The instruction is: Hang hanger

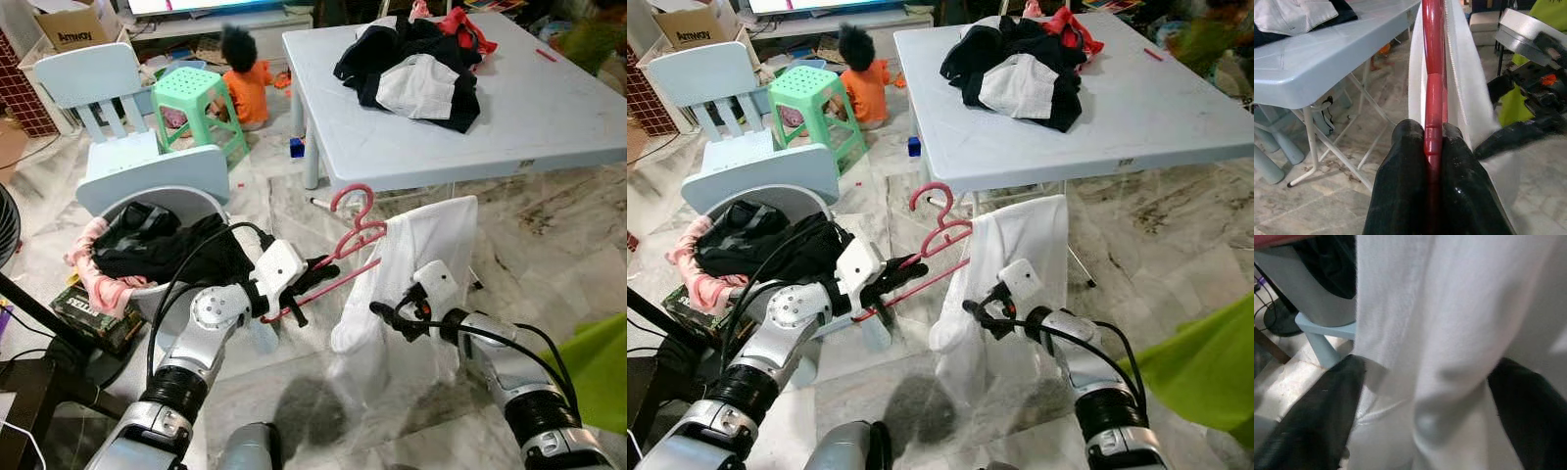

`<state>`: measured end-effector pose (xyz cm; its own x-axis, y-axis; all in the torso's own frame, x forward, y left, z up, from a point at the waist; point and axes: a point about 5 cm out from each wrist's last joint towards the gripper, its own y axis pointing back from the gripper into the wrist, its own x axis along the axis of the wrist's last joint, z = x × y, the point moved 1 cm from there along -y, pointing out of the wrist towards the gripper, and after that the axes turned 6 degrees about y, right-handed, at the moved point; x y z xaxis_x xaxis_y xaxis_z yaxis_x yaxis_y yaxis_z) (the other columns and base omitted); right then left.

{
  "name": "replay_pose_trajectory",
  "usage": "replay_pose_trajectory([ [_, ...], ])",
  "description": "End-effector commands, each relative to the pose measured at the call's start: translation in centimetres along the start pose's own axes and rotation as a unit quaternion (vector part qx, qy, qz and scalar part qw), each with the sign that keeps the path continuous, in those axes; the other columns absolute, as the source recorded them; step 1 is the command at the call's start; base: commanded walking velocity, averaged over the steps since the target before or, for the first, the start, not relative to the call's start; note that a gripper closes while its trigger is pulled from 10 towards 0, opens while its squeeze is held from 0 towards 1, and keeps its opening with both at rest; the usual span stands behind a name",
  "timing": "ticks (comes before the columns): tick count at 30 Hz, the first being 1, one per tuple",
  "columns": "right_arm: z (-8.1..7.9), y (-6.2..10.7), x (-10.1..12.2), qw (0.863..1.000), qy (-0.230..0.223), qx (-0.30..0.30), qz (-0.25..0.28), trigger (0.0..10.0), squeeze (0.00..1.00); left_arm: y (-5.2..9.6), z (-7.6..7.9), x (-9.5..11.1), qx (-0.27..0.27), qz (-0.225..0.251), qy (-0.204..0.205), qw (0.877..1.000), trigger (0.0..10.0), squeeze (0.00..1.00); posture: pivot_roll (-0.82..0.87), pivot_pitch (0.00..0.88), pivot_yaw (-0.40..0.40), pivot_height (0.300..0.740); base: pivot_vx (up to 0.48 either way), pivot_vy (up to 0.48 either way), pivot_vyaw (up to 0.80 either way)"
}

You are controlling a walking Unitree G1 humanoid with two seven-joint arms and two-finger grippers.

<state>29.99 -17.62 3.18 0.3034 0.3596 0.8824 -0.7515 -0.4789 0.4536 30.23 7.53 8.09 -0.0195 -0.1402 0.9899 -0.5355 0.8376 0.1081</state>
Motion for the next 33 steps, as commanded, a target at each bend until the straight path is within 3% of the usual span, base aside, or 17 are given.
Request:
replay_pose_trajectory([
  [1, 0.4, -0.6, 1.1, 1.0, 0.006, -0.022, 0.014, 0.0, 0.0, -0.5, 0.0, 1.8, -0.004, 0.037, -0.014, 0.999, 0.0, 0.0, -0.02, 0.0, 0.031, 0.74, 0.0, 0.0, 0.0],
  [5, 1.4, -1.4, 2.0, 0.995, -0.021, -0.098, 0.028, 0.0, 0.0, -0.5, 0.2, 2.2, -0.008, 0.042, -0.014, 0.999, 0.0, 0.0, -0.01, 0.0, 0.022, 0.74, 0.0, 0.0, 0.0],
  [24, 2.7, -1.1, 1.6, 0.986, -0.063, -0.152, 0.028, 0.0, 0.0, -0.8, 0.5, 2.9, -0.014, 0.047, -0.02, 0.999, 0.0, 0.0, -0.02, 0.0, 0.016, 0.74, 0.0, 0.0, 0.0],
  [33, 4.2, -0.5, 2.1, 0.972, -0.103, -0.204, 0.057, 0.0, 0.0, -0.9, 0.7, 2.8, -0.017, 0.046, -0.018, 0.999, 0.0, 0.0, -0.03, 0.0, 0.019, 0.74, 0.0, 0.0, 0.0],
])
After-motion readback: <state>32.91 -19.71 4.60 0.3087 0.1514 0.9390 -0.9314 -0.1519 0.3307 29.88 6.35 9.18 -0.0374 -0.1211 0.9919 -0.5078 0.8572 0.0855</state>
